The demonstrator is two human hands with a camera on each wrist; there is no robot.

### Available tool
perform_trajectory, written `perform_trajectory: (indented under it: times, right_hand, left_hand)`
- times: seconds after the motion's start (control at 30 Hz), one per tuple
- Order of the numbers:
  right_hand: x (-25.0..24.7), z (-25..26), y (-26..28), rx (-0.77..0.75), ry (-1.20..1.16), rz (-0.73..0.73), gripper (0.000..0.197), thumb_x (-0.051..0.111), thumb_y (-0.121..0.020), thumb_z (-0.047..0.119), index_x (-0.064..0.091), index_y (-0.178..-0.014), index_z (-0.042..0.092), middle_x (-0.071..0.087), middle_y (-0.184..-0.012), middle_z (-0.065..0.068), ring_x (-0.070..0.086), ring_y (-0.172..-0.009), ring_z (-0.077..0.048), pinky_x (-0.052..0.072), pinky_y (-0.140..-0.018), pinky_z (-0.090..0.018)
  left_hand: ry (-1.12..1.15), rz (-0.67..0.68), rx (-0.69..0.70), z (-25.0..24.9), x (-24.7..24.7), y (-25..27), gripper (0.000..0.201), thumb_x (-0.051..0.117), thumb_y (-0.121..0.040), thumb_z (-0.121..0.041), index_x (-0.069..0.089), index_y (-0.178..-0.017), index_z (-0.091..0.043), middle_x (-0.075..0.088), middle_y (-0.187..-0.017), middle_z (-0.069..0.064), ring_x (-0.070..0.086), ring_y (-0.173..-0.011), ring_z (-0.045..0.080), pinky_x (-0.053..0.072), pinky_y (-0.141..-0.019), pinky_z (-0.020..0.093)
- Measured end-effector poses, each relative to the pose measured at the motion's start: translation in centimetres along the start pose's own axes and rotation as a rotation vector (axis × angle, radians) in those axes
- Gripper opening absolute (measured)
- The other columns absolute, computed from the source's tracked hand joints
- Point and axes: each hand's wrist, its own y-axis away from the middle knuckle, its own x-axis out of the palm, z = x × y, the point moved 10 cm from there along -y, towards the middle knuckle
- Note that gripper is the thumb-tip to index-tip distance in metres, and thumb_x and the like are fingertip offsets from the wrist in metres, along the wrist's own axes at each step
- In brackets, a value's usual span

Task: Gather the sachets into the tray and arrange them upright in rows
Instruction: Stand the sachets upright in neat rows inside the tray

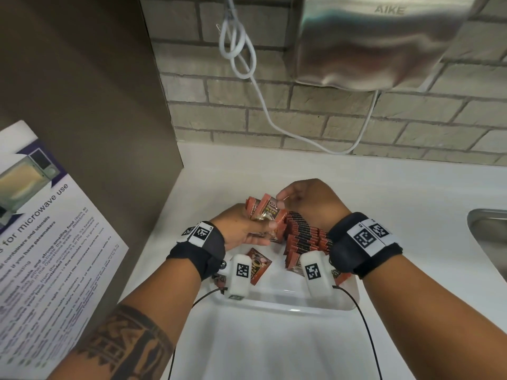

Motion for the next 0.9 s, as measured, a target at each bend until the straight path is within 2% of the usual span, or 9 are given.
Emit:
perform_trajectory:
  times: [0.17,0.3,0.37,0.43,0.53,0.63,0.7,0.83,0.9]
  right_hand:
    - [-0.6,1.2,0.1,-0.039,-0.012,-0.057,0.012,0.082,-0.083,0.021,0.074,-0.076,0.027,0.075,-0.078,0.006,0.069,-0.076,-0.008,0.049,-0.074,-0.022]
    - [-0.8,2.0,0.3,-0.039,0.058,-0.093,0.016,0.078,-0.087,0.02,0.071,-0.075,0.029,0.071,-0.076,0.012,0.065,-0.076,-0.004,0.042,-0.064,-0.016]
    - [-0.9,2.1,0.4,-0.033,0.125,-0.097,0.012,0.074,-0.09,0.02,0.073,-0.08,0.026,0.069,-0.077,0.014,0.063,-0.076,-0.002,0.04,-0.061,-0.013]
    - [-0.5,1.9,0.5,-0.022,0.197,-0.068,0.008,0.072,-0.09,0.021,0.075,-0.084,0.024,0.067,-0.079,0.014,0.059,-0.073,0.002,0.037,-0.06,-0.011]
    - [0.7,1.2,0.4,-0.006,0.308,-0.035,0.008,0.072,-0.087,0.022,0.078,-0.084,0.027,0.06,-0.084,0.017,0.058,-0.087,-0.008,0.045,-0.077,-0.022]
    - [1.9,0.2,0.1,0.067,0.398,-0.019,0.013,0.073,-0.083,0.025,0.078,-0.076,0.034,0.059,-0.078,0.02,0.059,-0.101,-0.017,0.047,-0.096,-0.038]
    - [2.8,-0.5,-0.1,0.102,0.468,0.009,0.018,0.07,-0.083,0.025,0.077,-0.071,0.037,0.063,-0.078,0.019,0.057,-0.104,-0.018,0.047,-0.096,-0.039]
    - [3.9,-1.8,-0.6,0.122,0.531,0.027,0.024,0.063,-0.082,0.023,0.076,-0.066,0.036,0.068,-0.09,0.012,0.053,-0.107,-0.02,0.044,-0.097,-0.041]
    - [4.1,-2.2,-0.7,0.127,0.542,0.025,0.023,0.064,-0.083,0.024,0.077,-0.067,0.036,0.067,-0.092,0.01,0.051,-0.108,-0.02,0.043,-0.096,-0.041]
  left_hand:
    - [-0.053,-0.101,0.068,-0.6,-1.3,0.6,0.023,0.077,-0.085,-0.005,0.07,-0.107,-0.004,0.073,-0.093,0.011,0.072,-0.084,0.02,0.058,-0.07,0.026]
    - [-0.148,-0.207,0.047,-0.7,-2.7,1.0,0.029,0.083,-0.082,-0.012,0.074,-0.108,-0.004,0.076,-0.101,0.014,0.073,-0.089,0.025,0.061,-0.073,0.033]
    - [-0.417,-0.267,-0.079,-0.5,-4.1,1.4,0.033,0.085,-0.08,-0.03,0.074,-0.101,-0.006,0.076,-0.093,0.016,0.071,-0.078,0.024,0.063,-0.073,0.041]
    - [-0.879,-0.302,-0.215,-1.1,-5.2,2.2,0.04,0.076,-0.085,-0.044,0.069,-0.095,-0.006,0.07,-0.08,0.012,0.066,-0.065,0.021,0.061,-0.063,0.034]
    - [-1.284,-0.236,-0.234,-1.8,-4.0,2.4,0.033,0.062,-0.094,-0.038,0.061,-0.097,-0.006,0.058,-0.076,0.001,0.055,-0.064,0.013,0.041,-0.052,0.024]
    - [-1.287,-0.034,-0.302,0.6,-1.5,1.7,0.027,0.062,-0.094,-0.035,0.06,-0.089,-0.008,0.061,-0.075,0.003,0.055,-0.061,0.014,0.042,-0.053,0.023]
    - [-1.248,0.062,-0.341,2.5,-0.2,1.0,0.028,0.065,-0.091,-0.038,0.063,-0.092,-0.01,0.068,-0.083,0.005,0.062,-0.066,0.018,0.05,-0.06,0.026]
    - [-1.194,0.086,-0.369,4.1,0.6,-0.3,0.032,0.067,-0.087,-0.038,0.069,-0.107,-0.012,0.075,-0.101,0.009,0.073,-0.089,0.025,0.059,-0.077,0.034]
    - [-1.131,0.097,-0.392,4.6,0.8,-0.8,0.033,0.068,-0.086,-0.033,0.071,-0.109,-0.009,0.076,-0.102,0.01,0.073,-0.085,0.025,0.059,-0.08,0.035]
